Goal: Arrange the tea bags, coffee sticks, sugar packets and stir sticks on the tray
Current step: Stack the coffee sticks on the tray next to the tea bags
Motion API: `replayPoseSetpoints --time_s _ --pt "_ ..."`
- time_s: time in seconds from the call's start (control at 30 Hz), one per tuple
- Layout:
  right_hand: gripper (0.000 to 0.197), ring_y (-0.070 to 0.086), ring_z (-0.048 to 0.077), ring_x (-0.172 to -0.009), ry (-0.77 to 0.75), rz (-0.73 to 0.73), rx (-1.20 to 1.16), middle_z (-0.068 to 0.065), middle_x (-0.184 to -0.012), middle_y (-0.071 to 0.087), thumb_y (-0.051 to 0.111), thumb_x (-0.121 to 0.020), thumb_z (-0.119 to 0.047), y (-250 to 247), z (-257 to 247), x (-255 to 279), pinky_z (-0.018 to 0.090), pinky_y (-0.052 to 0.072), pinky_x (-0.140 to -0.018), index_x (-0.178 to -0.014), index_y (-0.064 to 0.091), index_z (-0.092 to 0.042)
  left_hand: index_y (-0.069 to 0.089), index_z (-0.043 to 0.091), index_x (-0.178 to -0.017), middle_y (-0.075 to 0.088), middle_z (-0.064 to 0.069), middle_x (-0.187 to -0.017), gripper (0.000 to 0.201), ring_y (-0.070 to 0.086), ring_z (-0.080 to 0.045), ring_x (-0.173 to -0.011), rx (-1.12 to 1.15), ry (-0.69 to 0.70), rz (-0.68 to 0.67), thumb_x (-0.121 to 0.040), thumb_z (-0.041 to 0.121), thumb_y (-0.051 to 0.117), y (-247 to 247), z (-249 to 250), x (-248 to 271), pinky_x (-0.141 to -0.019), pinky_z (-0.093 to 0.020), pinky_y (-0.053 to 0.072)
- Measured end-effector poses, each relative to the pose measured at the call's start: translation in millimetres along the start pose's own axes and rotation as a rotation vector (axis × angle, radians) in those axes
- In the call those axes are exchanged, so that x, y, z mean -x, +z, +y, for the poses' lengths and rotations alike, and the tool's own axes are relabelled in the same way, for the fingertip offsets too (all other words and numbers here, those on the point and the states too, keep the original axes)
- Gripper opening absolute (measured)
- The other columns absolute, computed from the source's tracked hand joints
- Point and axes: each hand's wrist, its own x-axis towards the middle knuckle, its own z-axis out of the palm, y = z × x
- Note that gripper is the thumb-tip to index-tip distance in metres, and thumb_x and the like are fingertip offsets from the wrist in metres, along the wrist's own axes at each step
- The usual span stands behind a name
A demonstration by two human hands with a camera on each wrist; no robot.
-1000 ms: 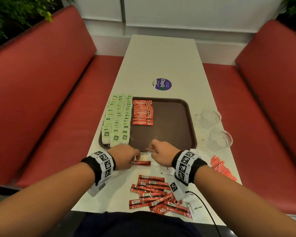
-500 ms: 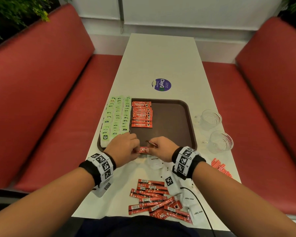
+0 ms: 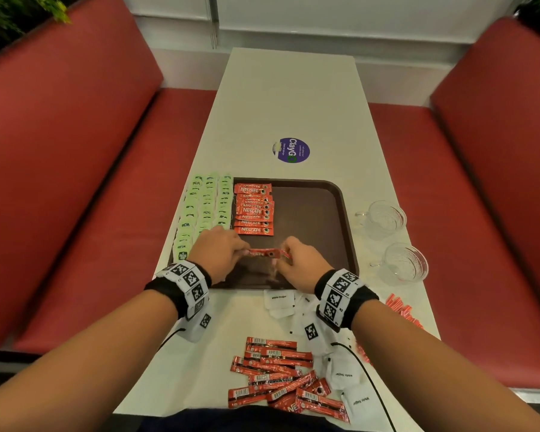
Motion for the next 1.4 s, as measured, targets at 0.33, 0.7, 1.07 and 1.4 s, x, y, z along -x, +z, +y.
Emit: replayPoseSetpoints --time_s 0.33,0.7,1.07,1.4 --pt "0.020 0.047 0.016 -0.065 0.067 -0.043 -0.083 0.001 -0.077 0.051 0.043 -0.098 -0.018 -11.0 5.0 -6.3 0.030 0.035 -0.058 -0.081 0.035 -0.022 0.071 0.038 -0.102 0.070 0.010 -0.100 0.018 0.052 -0.018 -0.105 -0.189 -0.172 -0.132 -0.094 0.049 0.060 3.7 -8.5 -60.4 -0.090 -0.039 0.038" --pt "0.012 0.059 0.020 -0.069 0.068 -0.053 -0.101 0.008 -0.086 0.067 0.044 -0.103 -0.025 -10.2 17.1 -19.1 0.032 0.047 -0.064 -0.092 0.043 -0.022 0.071 0.037 -0.105 0.069 0.005 -0.103 0.019 0.055 -0.020 -0.101 -0.188 -0.084 -0.137 -0.090 0.047 0.065 10.9 -3.0 -77.1 -0.084 -0.037 0.045" --pt "0.012 0.056 0.018 -0.068 0.027 -0.058 -0.082 0.005 -0.084 0.065 0.047 -0.103 -0.027 -7.9 20.3 -25.2 0.030 0.046 -0.063 -0.094 0.045 -0.020 0.073 0.031 -0.100 0.069 0.013 -0.091 0.036 0.057 -0.012 -0.087 0.237 0.087 0.021 -0.097 0.055 0.047 0.3 5.2 -70.0 -0.075 -0.032 0.045" --pt "0.012 0.057 0.012 -0.072 -0.070 -0.051 -0.128 -0.003 -0.089 0.059 0.057 -0.094 -0.016 -8.5 8.7 -27.3 0.025 0.046 -0.064 -0.099 0.049 -0.024 0.071 0.027 -0.105 0.068 0.010 -0.092 0.016 0.060 -0.010 -0.084 0.352 0.170 -0.184 -0.096 0.035 0.061 -3.9 14.9 -45.4 -0.076 -0.029 0.048"
